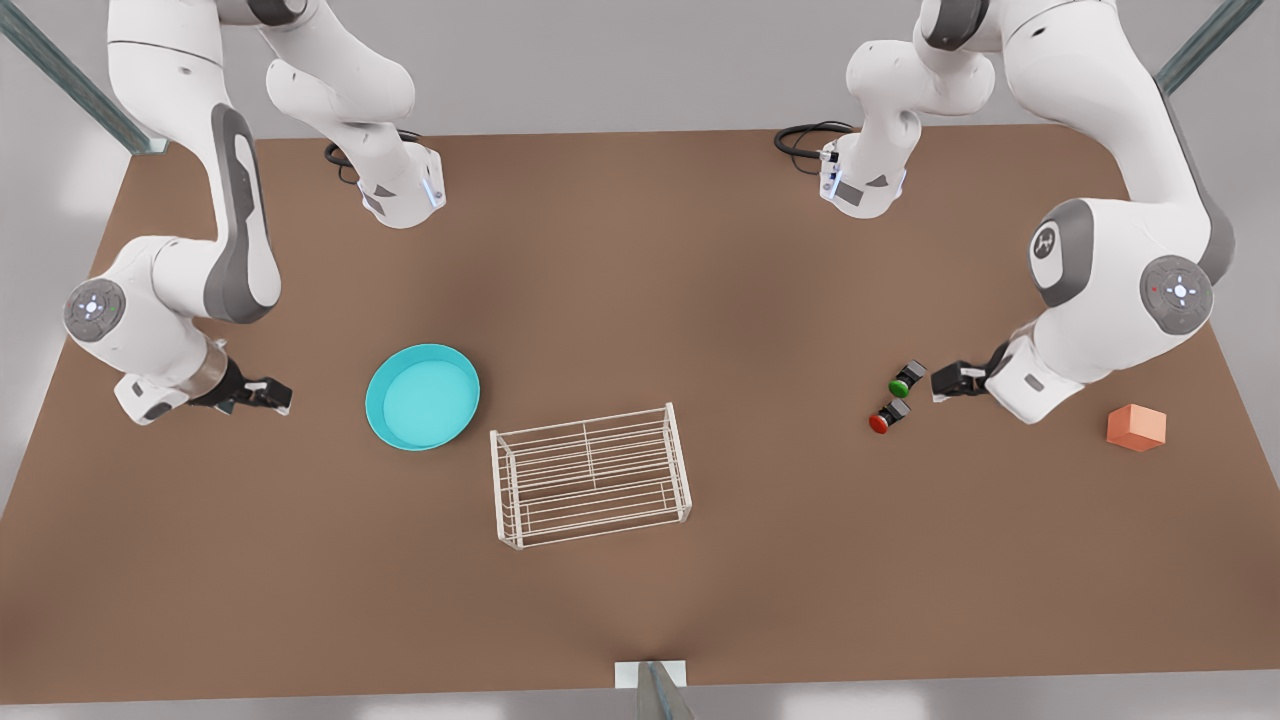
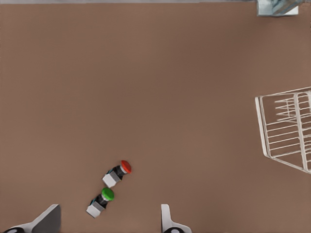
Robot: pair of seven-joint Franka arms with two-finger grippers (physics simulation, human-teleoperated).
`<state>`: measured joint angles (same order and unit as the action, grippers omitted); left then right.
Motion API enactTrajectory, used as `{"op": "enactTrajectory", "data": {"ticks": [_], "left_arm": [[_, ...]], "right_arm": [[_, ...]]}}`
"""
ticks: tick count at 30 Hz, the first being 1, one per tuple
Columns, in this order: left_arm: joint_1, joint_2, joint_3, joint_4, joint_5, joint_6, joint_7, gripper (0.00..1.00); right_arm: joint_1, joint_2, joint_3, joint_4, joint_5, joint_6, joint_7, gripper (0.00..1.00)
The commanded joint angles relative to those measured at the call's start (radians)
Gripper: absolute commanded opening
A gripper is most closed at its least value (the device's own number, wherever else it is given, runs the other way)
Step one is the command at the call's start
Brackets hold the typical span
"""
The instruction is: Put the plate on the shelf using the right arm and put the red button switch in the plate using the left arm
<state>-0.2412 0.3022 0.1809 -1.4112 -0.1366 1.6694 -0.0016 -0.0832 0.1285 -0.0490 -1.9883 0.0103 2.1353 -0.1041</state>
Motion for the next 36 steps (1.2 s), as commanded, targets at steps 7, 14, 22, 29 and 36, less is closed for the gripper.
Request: {"op": "enactTrajectory", "data": {"ticks": [7,14,22,29,36], "left_arm": [[-0.012,0.008,0.002,-0.029,-0.001,0.072,-0.058,1.0],[-0.032,0.009,-0.001,-0.041,0.002,0.061,0.045,1.0],[-0.03,0.009,0.0,-0.043,0.002,0.027,0.117,1.0],[-0.026,0.008,0.002,-0.043,0.015,0.021,0.109,1.0],[-0.029,0.009,0.006,-0.043,0.037,0.013,0.012,1.0]], "right_arm": [[0.008,0.072,0.051,-0.004,0.119,0.012,-0.27,1.0],[0.005,0.143,0.07,-0.084,0.146,0.009,-0.266,1.0],[-0.003,0.272,0.07,-0.089,0.195,0.072,-0.269,1.0],[-0.001,0.346,0.069,-0.083,0.201,0.181,-0.269,1.0],[0.005,0.359,0.074,-0.086,0.257,0.178,-0.276,0.81]]}}
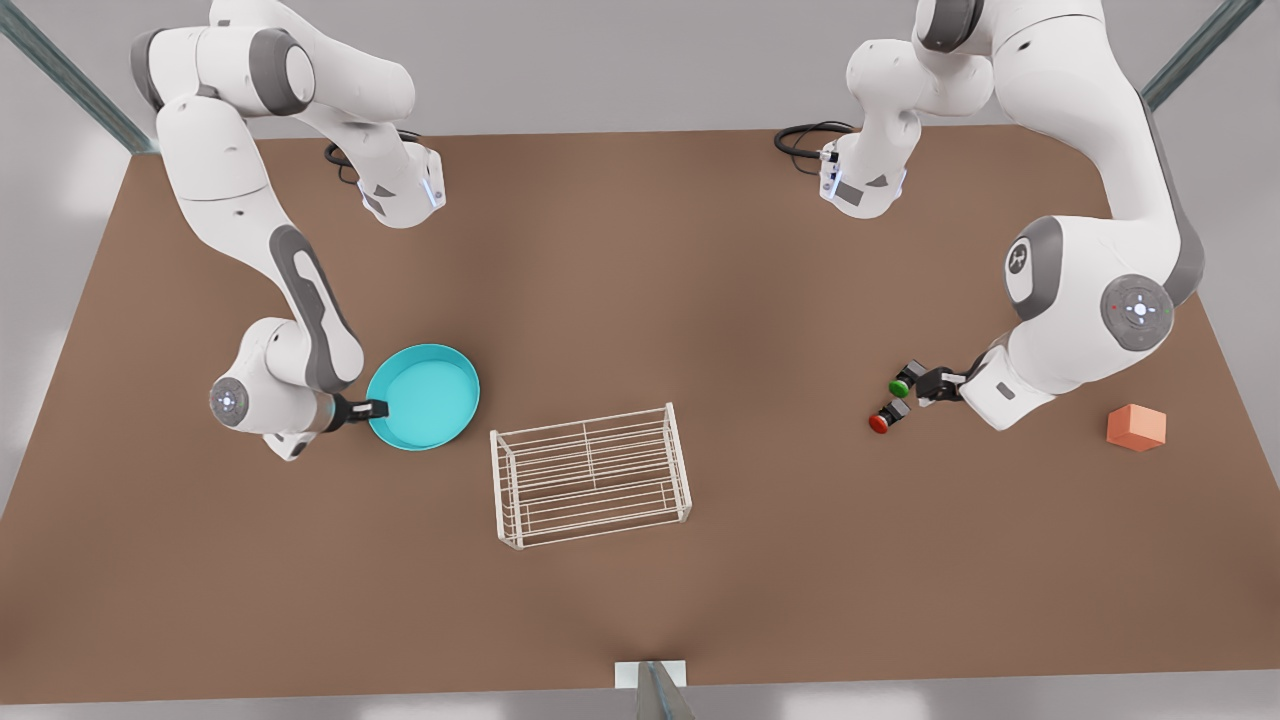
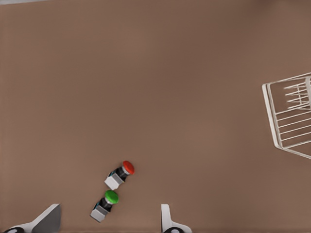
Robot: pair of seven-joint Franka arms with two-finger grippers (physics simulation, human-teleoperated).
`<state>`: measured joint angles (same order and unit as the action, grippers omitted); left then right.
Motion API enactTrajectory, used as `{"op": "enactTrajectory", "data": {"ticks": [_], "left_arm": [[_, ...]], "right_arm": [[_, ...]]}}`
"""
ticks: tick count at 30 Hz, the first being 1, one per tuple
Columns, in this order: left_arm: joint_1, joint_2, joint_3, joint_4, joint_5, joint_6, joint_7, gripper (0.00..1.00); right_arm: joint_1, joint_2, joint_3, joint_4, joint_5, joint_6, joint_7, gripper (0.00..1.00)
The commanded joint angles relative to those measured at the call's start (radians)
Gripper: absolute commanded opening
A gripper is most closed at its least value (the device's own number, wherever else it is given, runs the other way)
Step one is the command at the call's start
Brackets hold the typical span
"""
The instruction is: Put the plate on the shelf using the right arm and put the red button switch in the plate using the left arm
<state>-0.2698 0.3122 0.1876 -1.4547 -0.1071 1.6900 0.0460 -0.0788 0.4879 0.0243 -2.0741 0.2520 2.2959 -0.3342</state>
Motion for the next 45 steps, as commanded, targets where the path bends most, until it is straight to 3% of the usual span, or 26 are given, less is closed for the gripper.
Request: {"op": "enactTrajectory", "data": {"ticks": [1,7,10,14,17,22,27,45], "left_arm": [[0.0,-0.001,0.0,0.0,0.007,-0.007,-0.035,1.0],[-0.002,0.001,0.0,0.007,0.009,-0.007,-0.034,1.0],[-0.002,0.001,0.0,0.007,0.009,-0.007,-0.032,1.0],[0.0,0.001,0.0,0.007,0.009,-0.007,-0.031,1.0],[-0.002,-0.001,0.0,0.002,0.009,-0.013,-0.032,1.0],[0.0,-0.002,0.0,-0.001,0.01,-0.033,-0.029,1.0],[0.001,-0.001,0.0,0.004,0.021,-0.032,-0.025,1.0],[0.032,-0.002,0.003,0.004,0.021,-0.058,0.017,1.0]], "right_arm": [[0.001,0.0,0.008,0.0,0.03,0.017,-0.046,0.8],[0.001,0.0,0.019,0.0,0.036,0.011,-0.048,0.66],[-0.009,0.0,0.017,0.002,0.036,0.013,-0.078,0.65],[-0.009,-0.002,0.016,0.0,0.036,0.011,-0.091,0.48],[-0.009,0.0,0.016,0.002,0.036,0.017,-0.103,0.41],[-0.01,0.001,0.011,0.005,0.03,0.019,-0.12,0.38],[-0.015,0.0,0.011,0.006,0.03,0.017,-0.131,0.26],[-0.016,-0.084,0.008,0.017,0.035,-0.118,-0.134,0.21]]}}
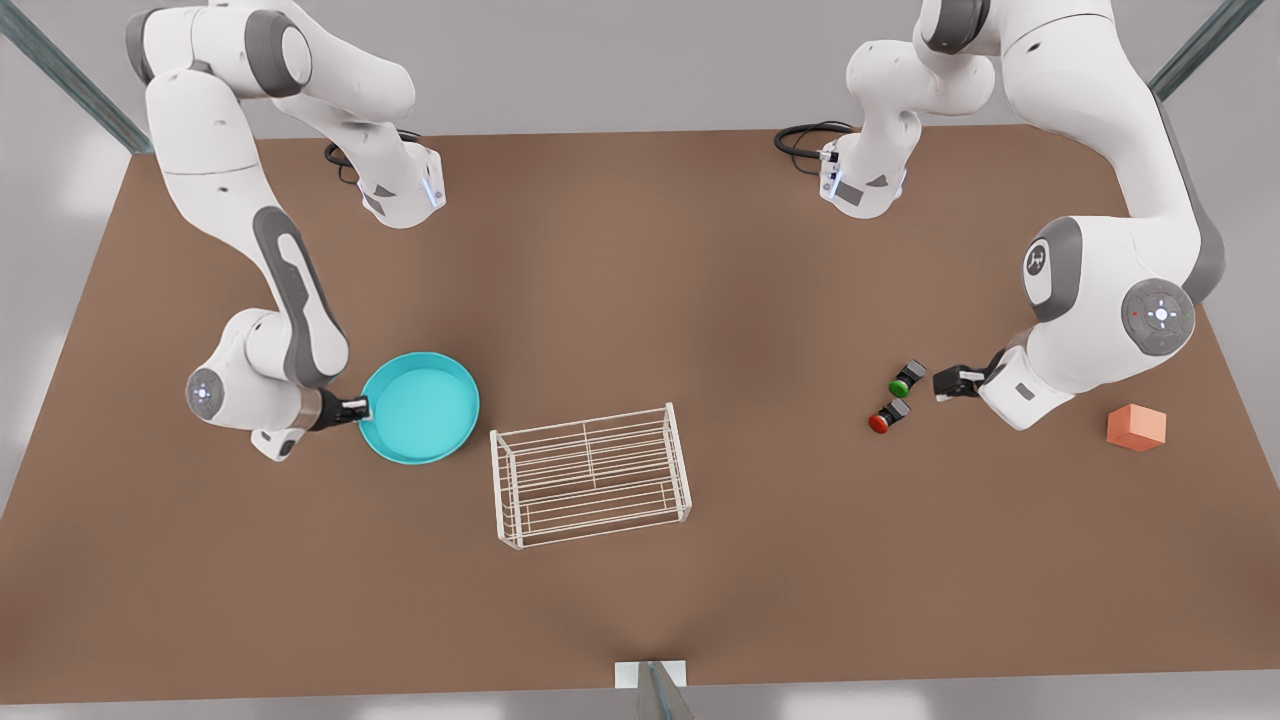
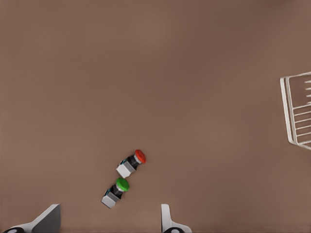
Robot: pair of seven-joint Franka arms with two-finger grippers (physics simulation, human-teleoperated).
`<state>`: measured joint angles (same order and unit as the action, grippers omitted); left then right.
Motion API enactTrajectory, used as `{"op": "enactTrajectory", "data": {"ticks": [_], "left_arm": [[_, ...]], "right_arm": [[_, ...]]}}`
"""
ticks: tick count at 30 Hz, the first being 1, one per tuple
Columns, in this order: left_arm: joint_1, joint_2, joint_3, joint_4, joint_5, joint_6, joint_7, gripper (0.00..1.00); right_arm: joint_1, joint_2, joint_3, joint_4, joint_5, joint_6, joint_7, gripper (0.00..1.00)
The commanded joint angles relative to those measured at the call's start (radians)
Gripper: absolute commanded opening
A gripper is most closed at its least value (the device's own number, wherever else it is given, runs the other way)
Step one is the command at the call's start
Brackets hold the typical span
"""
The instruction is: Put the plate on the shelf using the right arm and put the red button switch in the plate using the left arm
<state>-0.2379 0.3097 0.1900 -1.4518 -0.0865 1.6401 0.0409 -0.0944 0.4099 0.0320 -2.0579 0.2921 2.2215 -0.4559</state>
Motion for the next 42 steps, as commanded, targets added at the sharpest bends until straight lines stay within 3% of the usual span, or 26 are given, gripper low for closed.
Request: {"op": "enactTrajectory", "data": {"ticks": [1,11,23,25,26,28,32,34,37,40,42], "left_arm": [[0.0,-0.001,0.0,0.002,0.001,-0.008,0.025,1.0],[0.017,-0.001,0.019,0.013,-0.001,-0.006,0.027,1.0],[0.012,-0.037,0.002,0.033,-0.004,-0.037,0.03,1.0],[0.012,-0.067,-0.092,0.024,-0.012,-0.02,0.218,1.0],[0.011,-0.09,-0.188,0.025,0.004,0.0,0.417,1.0],[0.061,-0.081,-0.192,-0.042,-0.01,0.012,0.752,1.0],[0.06,-0.073,-0.218,-0.231,-0.065,0.279,0.942,1.0],[0.017,-0.035,-0.221,-0.262,0.105,0.363,0.947,1.0],[0.025,-0.069,-0.219,-0.651,-0.03,0.882,1.142,1.0],[0.014,0.009,-0.221,-0.653,-0.073,0.957,1.146,1.0],[0.043,0.088,-0.219,-0.558,-0.067,0.98,1.218,1.0]], "right_arm": [[-0.001,-0.008,-0.003,0.001,-0.004,-0.052,-0.021,0.21],[-0.036,-0.071,0.0,0.041,0.085,-0.204,-0.053,0.21],[-0.03,-0.132,0.023,0.223,0.19,-0.457,-0.038,0.21],[-0.028,-0.132,0.026,0.269,0.19,-0.497,-0.026,0.21],[-0.027,-0.132,0.028,0.288,0.19,-0.511,-0.024,0.21],[-0.025,-0.129,0.045,0.332,0.19,-0.523,0.006,0.21],[0.024,-0.114,0.062,0.423,0.191,-0.525,0.095,0.21],[0.041,-0.097,0.063,0.473,0.209,-0.54,0.121,0.21],[0.094,-0.039,0.063,0.553,0.225,-0.53,0.198,0.21],[0.145,0.016,0.063,0.621,0.266,-0.519,0.26,0.21],[0.179,0.047,0.063,0.636,0.268,-0.465,0.299,0.21]]}}
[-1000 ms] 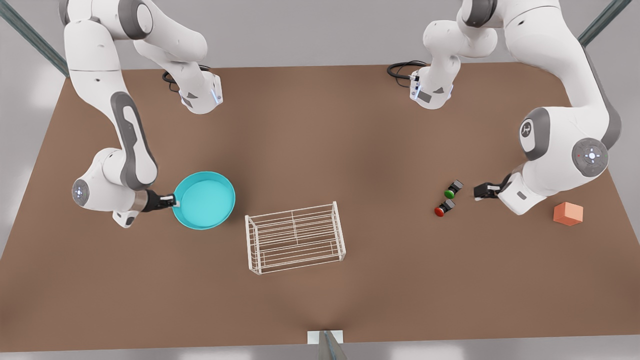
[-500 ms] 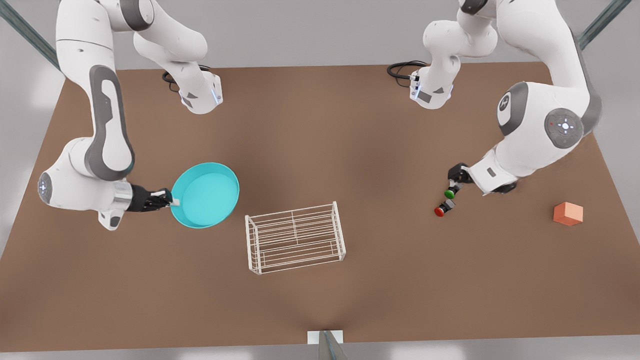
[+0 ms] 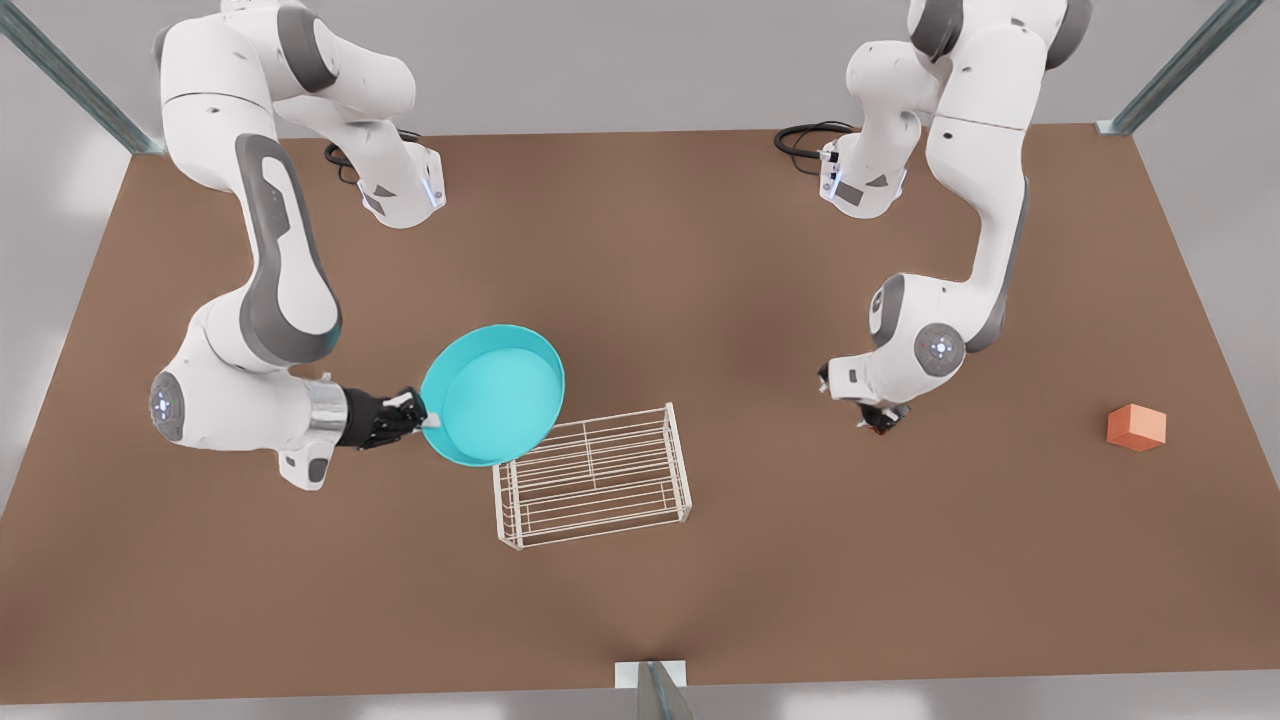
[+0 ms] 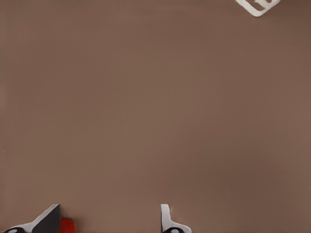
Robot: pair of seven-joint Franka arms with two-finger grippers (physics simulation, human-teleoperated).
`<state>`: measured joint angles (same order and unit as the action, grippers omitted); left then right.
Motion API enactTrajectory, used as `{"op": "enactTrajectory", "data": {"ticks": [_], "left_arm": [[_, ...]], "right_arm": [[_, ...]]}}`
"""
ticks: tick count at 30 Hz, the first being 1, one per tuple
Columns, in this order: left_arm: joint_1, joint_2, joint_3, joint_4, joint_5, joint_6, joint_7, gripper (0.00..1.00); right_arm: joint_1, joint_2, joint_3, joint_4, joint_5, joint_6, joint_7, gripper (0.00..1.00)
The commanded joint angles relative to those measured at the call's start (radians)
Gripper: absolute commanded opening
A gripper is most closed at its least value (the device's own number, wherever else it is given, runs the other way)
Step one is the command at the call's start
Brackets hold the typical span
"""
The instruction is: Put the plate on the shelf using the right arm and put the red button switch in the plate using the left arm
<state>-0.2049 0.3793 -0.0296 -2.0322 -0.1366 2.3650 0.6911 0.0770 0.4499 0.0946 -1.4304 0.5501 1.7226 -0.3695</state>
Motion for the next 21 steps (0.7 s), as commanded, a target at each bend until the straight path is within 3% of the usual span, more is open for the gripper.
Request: {"op": "enactTrajectory", "data": {"ticks": [1,7,17,18,19,20,21], "left_arm": [[0.015,0.041,0.0,0.026,-0.02,0.255,0.571,1.0],[0.07,0.112,0.005,0.046,-0.018,0.278,0.421,1.0],[0.075,0.012,0.096,-0.137,0.011,0.207,0.11,1.0],[0.076,0.013,0.096,-0.149,0.011,0.207,0.102,1.0],[0.075,0.012,0.096,-0.16,0.011,0.207,0.096,1.0],[0.075,0.01,0.096,-0.174,0.011,0.209,0.094,1.0],[0.075,0.01,0.096,-0.183,0.011,0.209,0.093,1.0]], "right_arm": [[0.032,0.024,0.0,0.008,0.027,0.069,0.233,0.21],[0.138,0.161,-0.004,0.094,0.022,0.232,0.365,0.21],[0.199,0.219,-0.016,0.096,0.022,0.356,0.377,0.22],[0.207,0.22,-0.016,0.079,0.021,0.357,0.382,0.32],[0.207,0.217,-0.016,0.065,0.021,0.357,0.383,0.79],[0.207,0.208,-0.016,0.064,0.021,0.356,0.4,1.0],[0.204,0.197,-0.024,0.062,0.019,0.351,0.397,1.0]]}}
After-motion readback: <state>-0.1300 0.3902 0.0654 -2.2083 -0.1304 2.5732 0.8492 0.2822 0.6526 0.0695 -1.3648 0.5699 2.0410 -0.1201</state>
